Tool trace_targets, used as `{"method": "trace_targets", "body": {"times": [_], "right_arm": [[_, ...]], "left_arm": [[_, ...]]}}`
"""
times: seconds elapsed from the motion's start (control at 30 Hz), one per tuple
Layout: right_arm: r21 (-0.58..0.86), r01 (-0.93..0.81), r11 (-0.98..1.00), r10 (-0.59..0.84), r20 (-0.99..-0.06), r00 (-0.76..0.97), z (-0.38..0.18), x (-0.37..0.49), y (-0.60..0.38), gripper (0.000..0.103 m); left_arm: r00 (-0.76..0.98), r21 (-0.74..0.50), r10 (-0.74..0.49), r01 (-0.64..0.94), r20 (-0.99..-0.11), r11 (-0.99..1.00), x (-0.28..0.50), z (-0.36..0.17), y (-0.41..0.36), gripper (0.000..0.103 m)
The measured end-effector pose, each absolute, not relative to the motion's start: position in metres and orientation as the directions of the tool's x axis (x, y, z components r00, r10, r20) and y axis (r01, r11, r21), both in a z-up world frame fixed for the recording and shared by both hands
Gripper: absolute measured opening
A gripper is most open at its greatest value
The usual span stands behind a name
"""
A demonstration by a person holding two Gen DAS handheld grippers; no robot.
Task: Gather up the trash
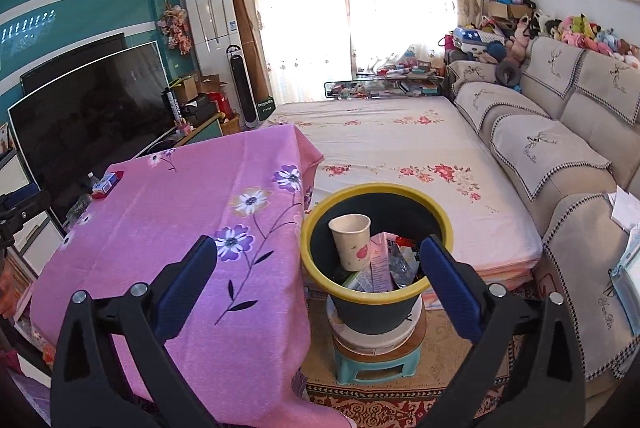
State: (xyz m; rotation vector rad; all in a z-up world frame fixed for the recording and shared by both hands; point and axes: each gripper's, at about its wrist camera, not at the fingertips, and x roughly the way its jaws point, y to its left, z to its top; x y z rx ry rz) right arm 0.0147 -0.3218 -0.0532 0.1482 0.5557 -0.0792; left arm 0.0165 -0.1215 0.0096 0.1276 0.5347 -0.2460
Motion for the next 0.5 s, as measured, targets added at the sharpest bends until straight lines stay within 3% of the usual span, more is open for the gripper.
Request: {"method": "trace_targets", "body": {"times": [0.27,0.5], "right_arm": [[0.024,0.030,0.999,-0.015,-0.461,0.887,-0.029,0.001,-0.268,0.097],[0.023,0.024,0.999,-0.011,-0.458,0.889,-0.030,-0.001,-0.257,0.097]], "left_arm": [[0.868,-0.025,-0.071,0.067,-0.492,0.997,-0.037,0.001,-0.016,0.098],[0.872,-0.066,-0.063,0.035,-0.485,0.997,-0.056,-0.001,0.013,0.098]]}}
